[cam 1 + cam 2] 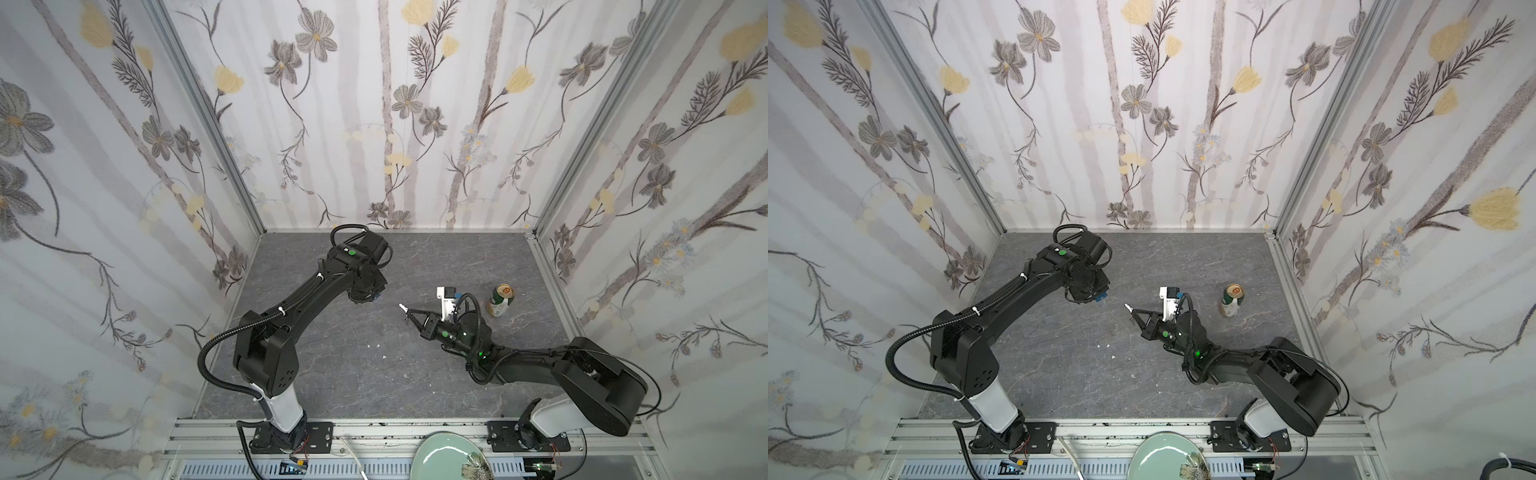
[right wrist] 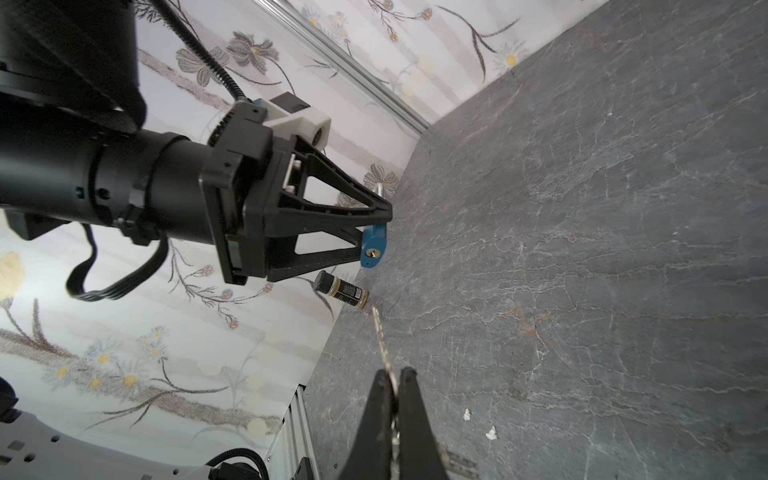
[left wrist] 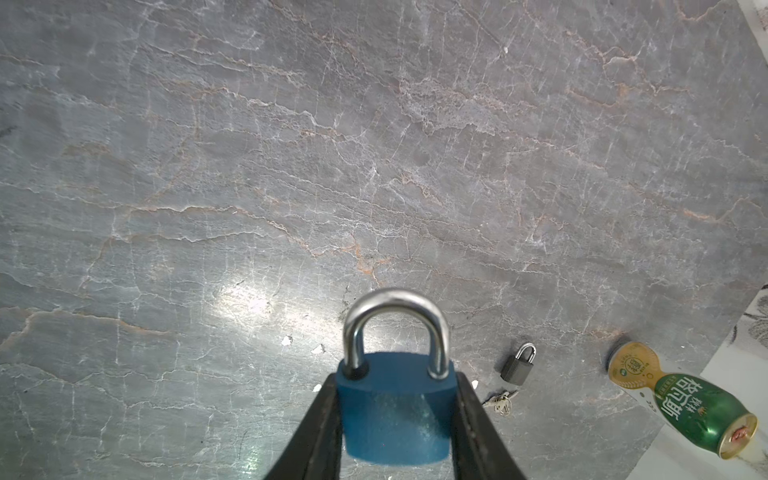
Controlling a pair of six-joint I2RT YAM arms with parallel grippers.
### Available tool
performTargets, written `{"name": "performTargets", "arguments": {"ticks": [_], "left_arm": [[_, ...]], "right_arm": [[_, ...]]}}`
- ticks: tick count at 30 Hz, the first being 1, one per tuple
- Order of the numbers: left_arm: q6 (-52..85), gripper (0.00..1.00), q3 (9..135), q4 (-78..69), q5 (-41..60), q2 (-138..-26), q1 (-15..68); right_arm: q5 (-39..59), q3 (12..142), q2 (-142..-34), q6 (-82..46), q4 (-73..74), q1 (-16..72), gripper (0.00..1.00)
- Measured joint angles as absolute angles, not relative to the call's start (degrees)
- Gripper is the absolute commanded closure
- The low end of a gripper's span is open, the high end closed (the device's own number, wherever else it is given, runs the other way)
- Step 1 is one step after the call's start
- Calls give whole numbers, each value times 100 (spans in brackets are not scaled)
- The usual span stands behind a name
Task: Unlock with the key
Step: 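Bring the right gripper's key to the keyhole while the left holds the padlock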
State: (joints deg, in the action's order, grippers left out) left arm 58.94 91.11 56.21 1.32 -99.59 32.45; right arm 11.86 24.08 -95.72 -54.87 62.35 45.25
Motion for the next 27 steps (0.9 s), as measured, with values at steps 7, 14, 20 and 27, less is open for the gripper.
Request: {"name": "performTargets", "arguments": {"ticks": [7, 14, 20, 27], "left_arm": [[6029, 76, 9111, 5642, 106, -9979, 3240], [6182, 76, 9028, 5568, 126, -9979, 3229], [6326, 76, 8960, 5433, 183, -9977, 3236], [6453, 76, 8906, 5330, 301, -9946, 3240]], "right_arm": [[1144, 2700, -10215, -5885, 6554, 4578, 100], [1138, 2847, -10514, -6213, 6755, 4578, 100], [1142, 3002, -10744, -6366, 6840, 4578, 100], [1164, 3238, -11054, -6556, 6967, 4617, 100]]}}
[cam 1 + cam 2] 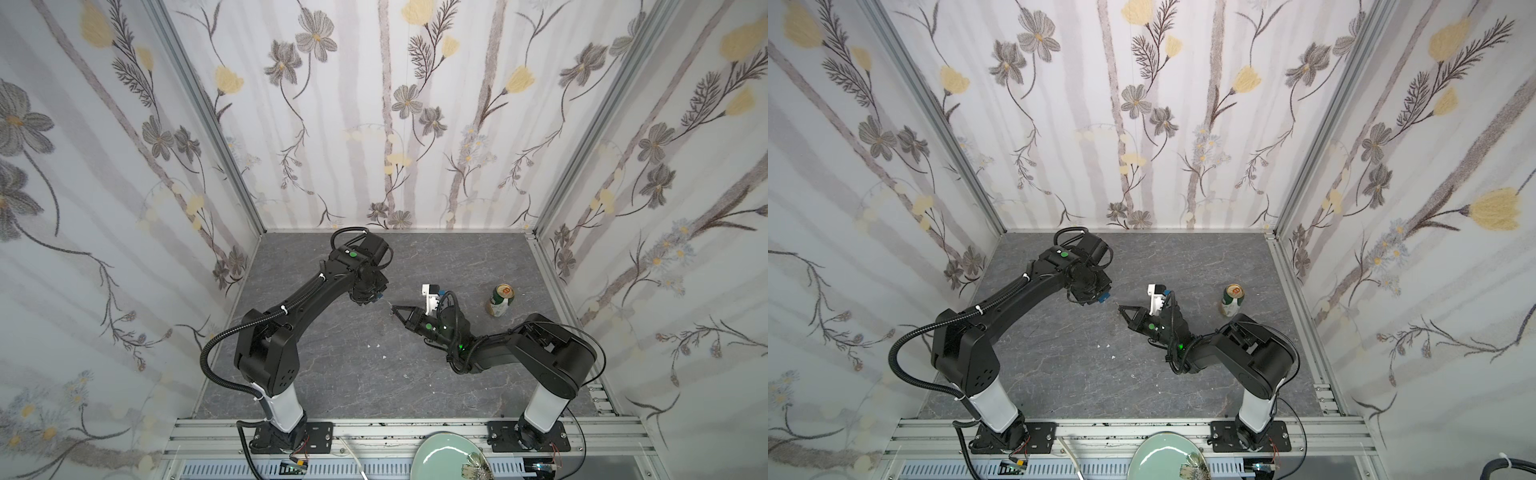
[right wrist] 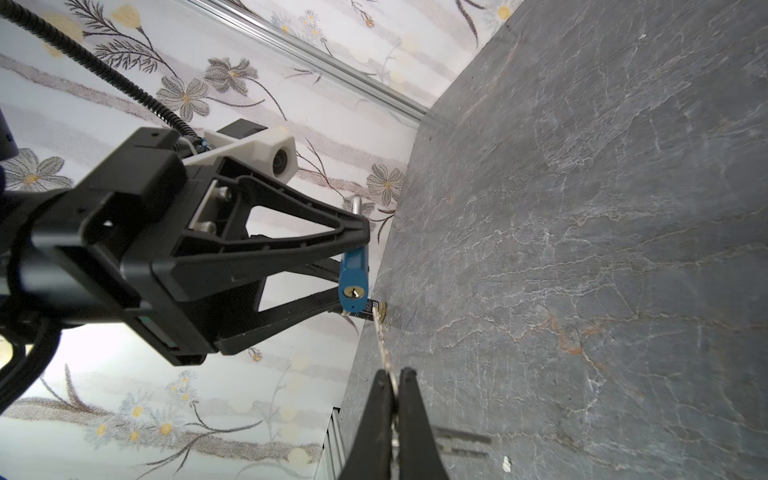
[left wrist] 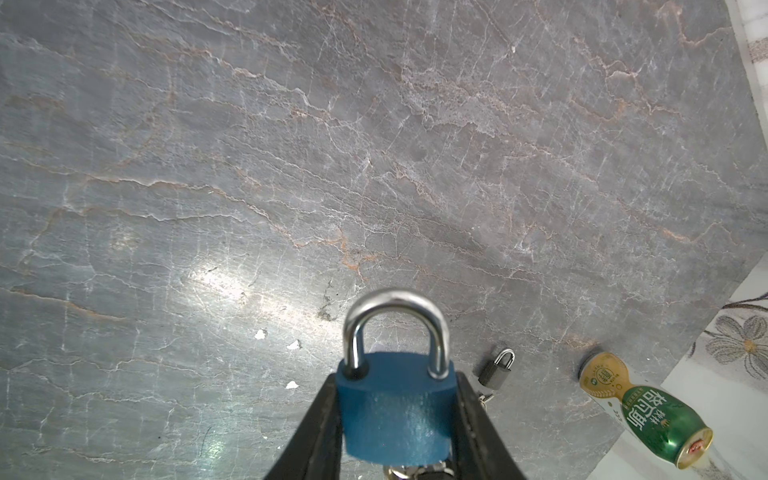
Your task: Unlock with the key
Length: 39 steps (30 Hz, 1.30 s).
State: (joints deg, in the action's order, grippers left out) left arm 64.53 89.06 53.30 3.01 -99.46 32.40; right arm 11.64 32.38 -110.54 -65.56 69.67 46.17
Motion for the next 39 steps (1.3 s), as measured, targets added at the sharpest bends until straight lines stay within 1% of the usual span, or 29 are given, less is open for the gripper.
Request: {"name": "performTargets", "arguments": {"ticks": [8, 39], "left_arm": [[6541, 76, 8840, 5236, 381, -9911, 3247], [6580, 76, 8685, 5109, 410, -9835, 3208]], "right_arm": [[1188, 3374, -11216, -6650, 6987, 4628, 100], [1208, 3426, -11255, -6705, 7000, 4703, 100]]}}
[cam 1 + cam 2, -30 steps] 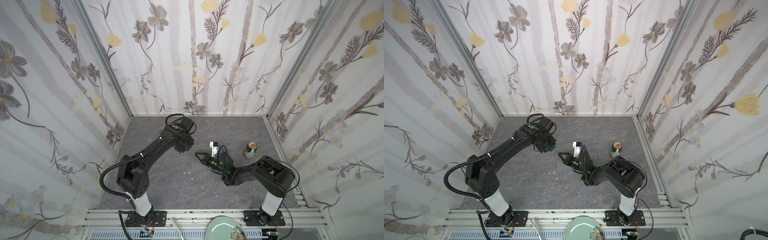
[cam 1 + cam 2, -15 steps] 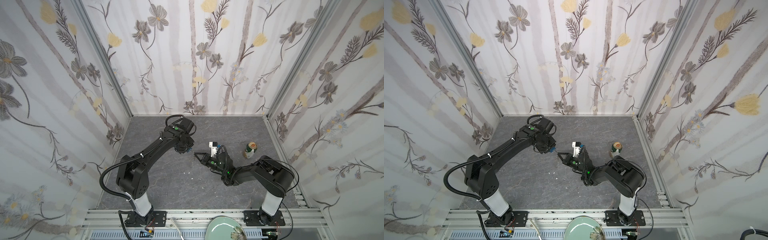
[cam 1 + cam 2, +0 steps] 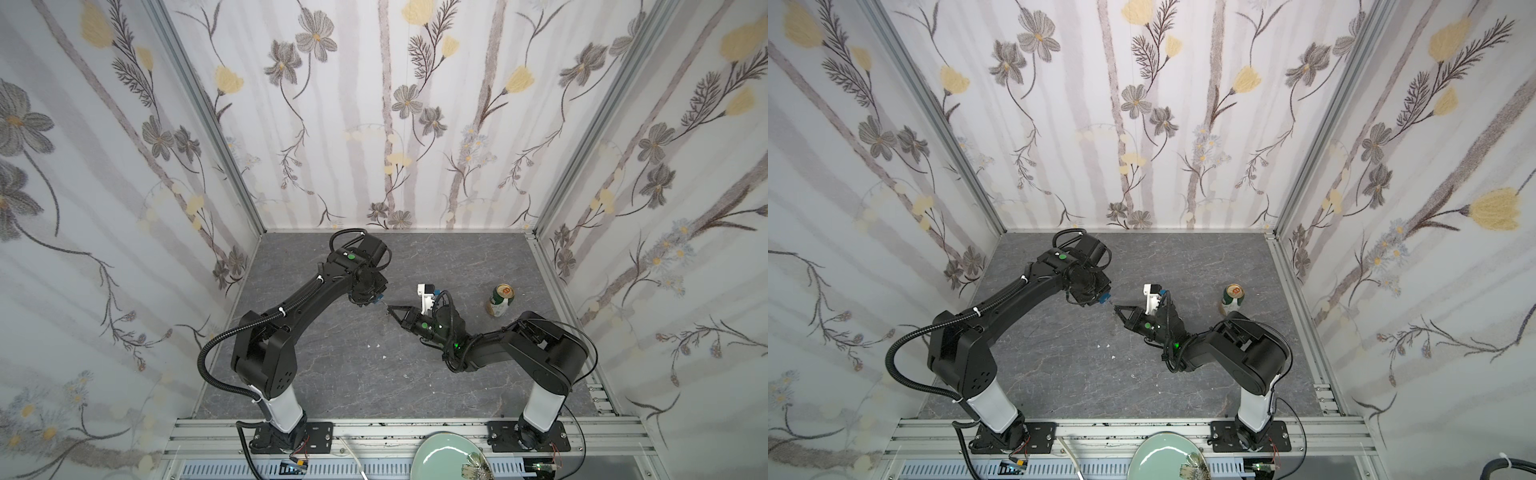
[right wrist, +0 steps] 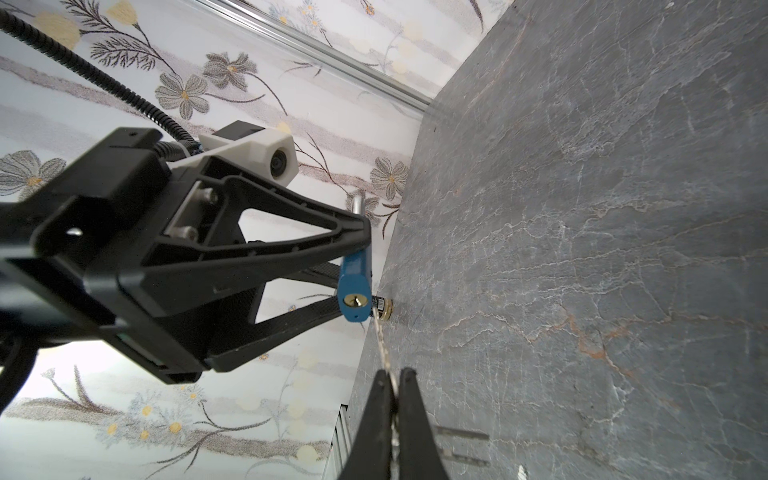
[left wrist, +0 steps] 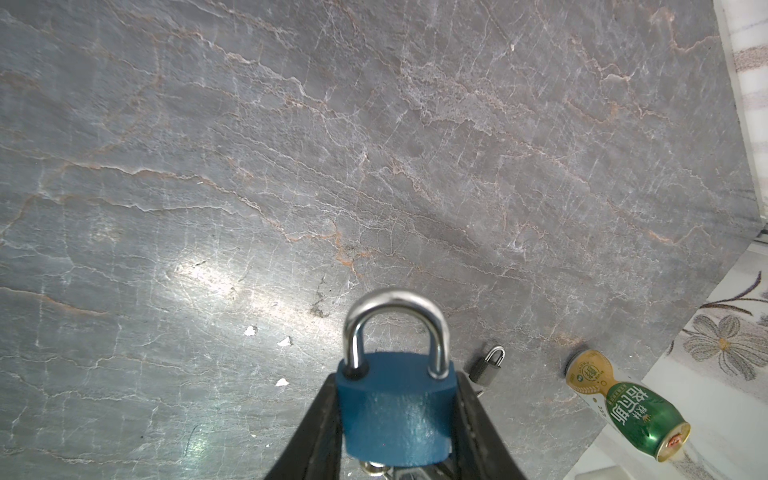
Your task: Unlock with the key
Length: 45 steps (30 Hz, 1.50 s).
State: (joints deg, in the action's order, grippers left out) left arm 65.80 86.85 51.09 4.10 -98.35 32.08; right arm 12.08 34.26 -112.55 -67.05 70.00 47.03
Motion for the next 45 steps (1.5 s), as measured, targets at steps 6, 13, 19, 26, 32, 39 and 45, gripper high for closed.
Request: {"name": "performTargets", "arguments": {"ticks": [6, 13, 19, 26, 32, 39, 45], "left_arm": [[6580, 76, 8632, 5065, 419, -9835, 3208], [6582, 76, 8580, 4984, 475, -9835, 3210], [6582, 76, 8534, 4934, 482, -9824, 3214], [6582, 76, 8488, 4888, 510, -9821, 3214], [6593, 76, 8473, 4838, 519, -9821, 3218], [6595, 76, 8473, 4823, 528, -9821, 3221], [6595, 76, 8473, 4801, 519, -9821, 3229]], "right_arm": [[1210, 3457, -11255, -6702, 7000, 4700, 100], [1210, 3509, -11271, -6702, 7000, 4703, 100], [1210, 3524, -11301, -6705, 6995, 4700, 100], [1225, 3542, -11319, -6705, 6995, 4700, 100], [1229, 3546, -11327, -6707, 6993, 4700, 100], [1229, 3546, -11334, -6744, 6993, 4700, 100], [1229, 3557, -11334, -6744, 6982, 4700, 100]]}}
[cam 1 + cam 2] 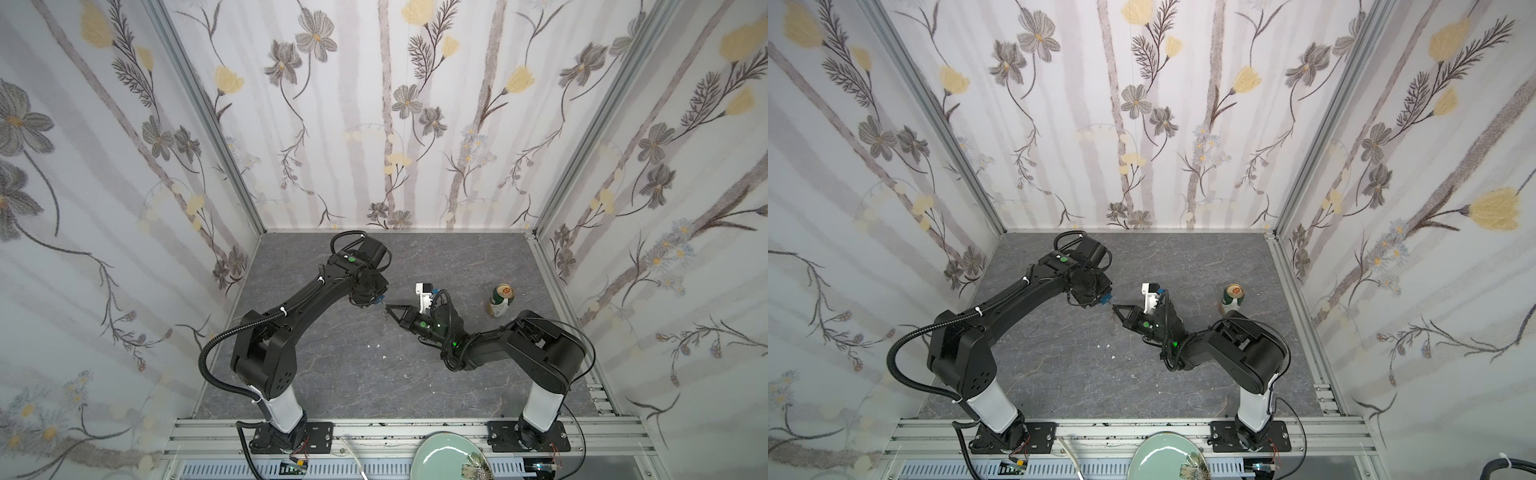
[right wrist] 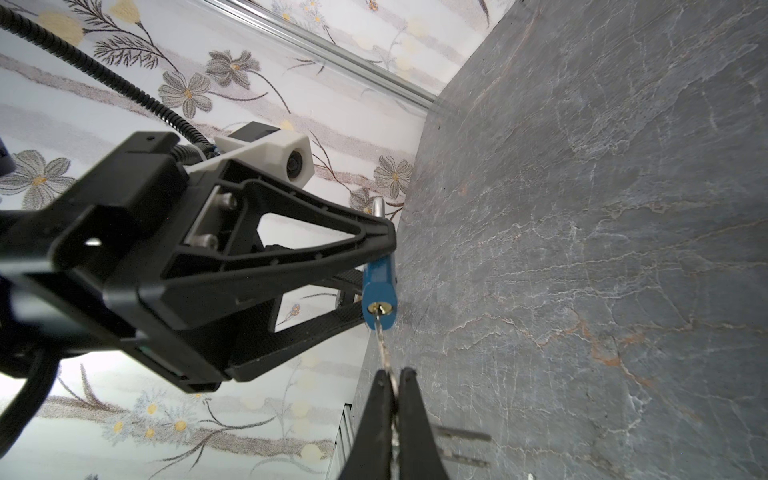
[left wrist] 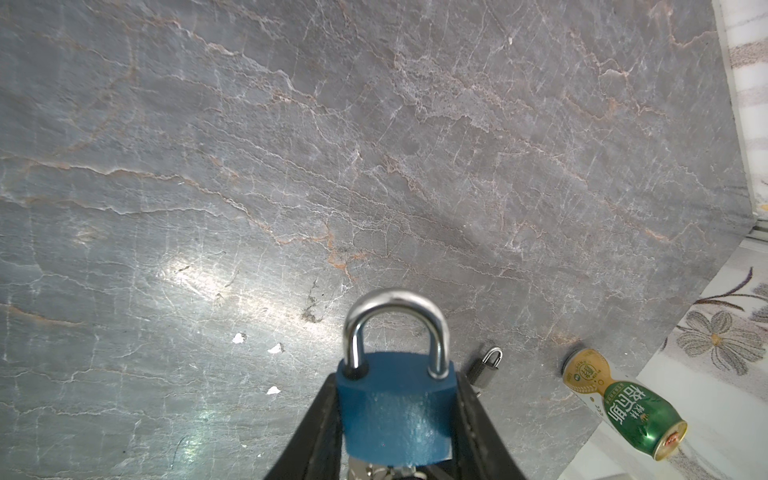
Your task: Unlock with the key
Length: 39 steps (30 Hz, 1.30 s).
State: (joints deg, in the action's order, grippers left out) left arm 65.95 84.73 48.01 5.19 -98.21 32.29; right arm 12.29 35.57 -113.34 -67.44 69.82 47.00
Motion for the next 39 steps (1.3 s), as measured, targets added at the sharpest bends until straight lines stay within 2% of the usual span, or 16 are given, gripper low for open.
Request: {"name": "performTargets", "arguments": {"ticks": [39], "left_arm": [[6598, 79, 8460, 4692, 301, -9944, 3459]], "right_arm": [[1162, 3562, -11277, -6737, 6696, 4698, 100]]}}
